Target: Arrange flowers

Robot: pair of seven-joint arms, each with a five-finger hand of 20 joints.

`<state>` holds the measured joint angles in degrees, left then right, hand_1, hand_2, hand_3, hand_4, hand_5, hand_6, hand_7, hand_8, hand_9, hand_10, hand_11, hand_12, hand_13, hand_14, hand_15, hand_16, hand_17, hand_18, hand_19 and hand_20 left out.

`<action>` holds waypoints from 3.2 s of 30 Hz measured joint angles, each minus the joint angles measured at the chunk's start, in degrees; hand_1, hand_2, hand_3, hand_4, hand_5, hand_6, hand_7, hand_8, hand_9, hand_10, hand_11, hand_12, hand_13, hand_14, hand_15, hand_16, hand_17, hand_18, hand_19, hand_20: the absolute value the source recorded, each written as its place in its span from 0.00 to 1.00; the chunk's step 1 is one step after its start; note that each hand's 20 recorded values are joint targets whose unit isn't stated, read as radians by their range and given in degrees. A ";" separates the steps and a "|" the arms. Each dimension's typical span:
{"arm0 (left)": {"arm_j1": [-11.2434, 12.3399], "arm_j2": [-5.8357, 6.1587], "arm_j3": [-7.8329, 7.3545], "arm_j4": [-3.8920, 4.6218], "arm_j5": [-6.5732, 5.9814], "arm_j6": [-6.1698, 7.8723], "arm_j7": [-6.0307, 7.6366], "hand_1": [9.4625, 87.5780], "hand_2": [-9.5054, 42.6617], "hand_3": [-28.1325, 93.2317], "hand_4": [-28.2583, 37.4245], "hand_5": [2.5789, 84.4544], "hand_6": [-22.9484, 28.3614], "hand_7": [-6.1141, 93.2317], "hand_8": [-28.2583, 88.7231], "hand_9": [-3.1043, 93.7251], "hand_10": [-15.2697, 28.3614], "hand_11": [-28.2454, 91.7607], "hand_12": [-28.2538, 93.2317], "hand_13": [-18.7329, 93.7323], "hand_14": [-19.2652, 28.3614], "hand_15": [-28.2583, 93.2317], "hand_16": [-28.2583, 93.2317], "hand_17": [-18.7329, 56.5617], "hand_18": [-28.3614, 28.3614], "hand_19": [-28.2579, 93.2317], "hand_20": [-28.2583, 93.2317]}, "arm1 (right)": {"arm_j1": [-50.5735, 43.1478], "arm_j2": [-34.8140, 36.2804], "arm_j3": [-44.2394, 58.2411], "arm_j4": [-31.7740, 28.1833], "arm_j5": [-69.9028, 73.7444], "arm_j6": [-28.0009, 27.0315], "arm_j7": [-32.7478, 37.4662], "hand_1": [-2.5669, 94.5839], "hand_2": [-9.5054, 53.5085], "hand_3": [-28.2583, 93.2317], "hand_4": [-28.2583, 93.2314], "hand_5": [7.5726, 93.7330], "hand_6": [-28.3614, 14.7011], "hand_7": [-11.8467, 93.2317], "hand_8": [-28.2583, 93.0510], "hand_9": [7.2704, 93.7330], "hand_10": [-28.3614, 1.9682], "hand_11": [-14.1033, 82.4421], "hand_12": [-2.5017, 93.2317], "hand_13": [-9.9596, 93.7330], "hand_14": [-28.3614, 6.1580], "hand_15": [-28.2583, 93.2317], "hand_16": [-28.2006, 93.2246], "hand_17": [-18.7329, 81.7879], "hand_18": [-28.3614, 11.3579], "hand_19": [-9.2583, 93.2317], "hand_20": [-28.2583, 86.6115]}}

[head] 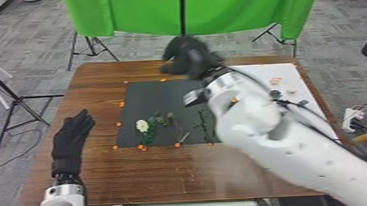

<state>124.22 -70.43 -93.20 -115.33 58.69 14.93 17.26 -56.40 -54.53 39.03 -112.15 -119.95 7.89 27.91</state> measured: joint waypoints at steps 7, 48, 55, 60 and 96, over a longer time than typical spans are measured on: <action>1.05 -0.31 -0.52 -0.57 0.31 0.03 0.05 0.14 0.55 0.73 0.00 0.49 0.62 0.10 0.20 0.42 0.67 0.36 0.32 0.41 0.75 0.42 0.22 0.32 0.72 0.31 0.39 | -8.96 14.03 16.17 0.08 0.07 -15.14 2.57 0.43 0.00 0.77 0.10 0.67 0.67 0.26 0.16 0.74 0.44 0.39 0.30 0.89 0.66 0.79 0.52 0.80 0.39 1.00 0.80; 1.51 -0.59 -0.79 -0.94 0.82 -0.23 -0.31 0.16 0.48 0.75 0.00 0.49 0.62 0.10 0.20 0.42 0.67 0.36 0.32 0.41 0.76 0.43 0.22 0.32 0.72 0.31 0.39 | -34.43 17.03 27.41 7.97 -6.47 0.04 7.82 0.68 0.00 0.66 0.11 0.87 0.68 0.31 0.31 0.98 0.66 0.23 0.46 0.98 0.80 0.78 0.50 0.88 0.45 1.00 0.81; 1.66 -0.53 -0.86 -0.99 0.81 -0.26 -0.43 0.16 0.48 0.74 0.00 0.49 0.62 0.10 0.20 0.42 0.67 0.36 0.32 0.41 0.76 0.43 0.22 0.32 0.72 0.31 0.39 | -24.46 19.17 16.23 2.13 -2.42 4.53 6.02 0.68 0.00 0.66 0.11 0.87 0.68 0.31 0.32 0.98 0.66 0.23 0.46 0.98 0.80 0.77 0.51 0.88 0.45 1.00 0.82; 1.66 -0.51 -0.87 -1.00 0.74 -0.26 -0.43 0.15 0.61 0.68 0.00 0.49 0.62 0.10 0.20 0.42 0.67 0.36 0.32 0.42 0.76 0.43 0.22 0.32 0.72 0.31 0.39 | -8.99 14.05 1.76 6.44 4.98 3.75 -1.39 0.67 0.00 0.66 0.11 0.87 0.68 0.31 0.32 0.98 0.66 0.23 0.46 0.98 0.80 0.77 0.51 0.88 0.46 1.00 0.82; -0.90 0.21 1.59 -0.75 -0.57 2.13 -0.33 0.13 0.66 0.67 0.00 0.50 0.62 0.11 0.20 0.43 0.69 0.37 0.32 0.42 0.77 0.45 0.21 0.32 0.72 0.32 0.39 | 14.50 -19.64 -21.90 35.47 4.53 -4.47 -4.03 0.63 0.00 0.67 0.09 0.79 0.71 0.30 0.28 0.93 0.64 0.23 0.46 0.97 0.79 0.78 0.51 0.87 0.44 1.00 0.82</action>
<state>123.32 -70.21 -91.61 -116.08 58.11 17.05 16.93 -41.90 -74.16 17.12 -76.68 -115.43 3.42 23.87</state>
